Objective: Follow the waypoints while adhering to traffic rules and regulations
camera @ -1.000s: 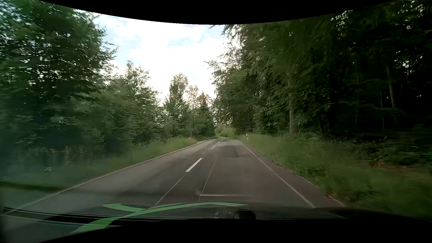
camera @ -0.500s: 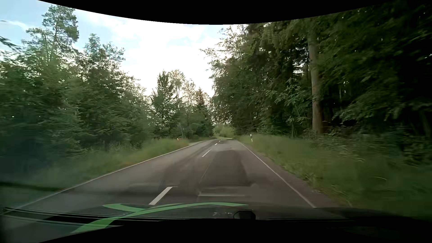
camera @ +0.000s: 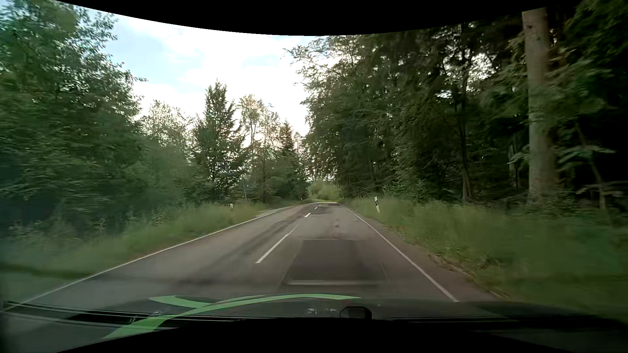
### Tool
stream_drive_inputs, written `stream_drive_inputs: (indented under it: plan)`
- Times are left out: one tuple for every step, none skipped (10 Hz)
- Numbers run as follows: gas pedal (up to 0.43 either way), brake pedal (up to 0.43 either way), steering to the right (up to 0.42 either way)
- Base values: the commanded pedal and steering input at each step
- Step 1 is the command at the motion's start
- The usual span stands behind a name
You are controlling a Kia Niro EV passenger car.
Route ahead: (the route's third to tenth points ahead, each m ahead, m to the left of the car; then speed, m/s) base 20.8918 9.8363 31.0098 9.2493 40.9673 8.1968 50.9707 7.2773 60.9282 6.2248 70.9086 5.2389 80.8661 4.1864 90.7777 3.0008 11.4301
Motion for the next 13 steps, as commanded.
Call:
stream_drive_inputs:
  plan:
    - [0.028, 0.000, -0.001]
    - [0.028, 0.000, -0.001]
    - [0.028, 0.000, -0.001]
    - [0.028, 0.000, -0.001]
    - [0.028, 0.000, -0.001]
    - [0.028, 0.000, -0.001]
    - [0.028, 0.000, -0.002]
    - [0.028, 0.000, -0.003]
    - [0.028, 0.000, -0.003]
    - [0.028, 0.000, -0.003]
    - [0.028, 0.000, -0.004]
    - [0.047, 0.000, -0.004]
    - [0.067, 0.000, -0.004]
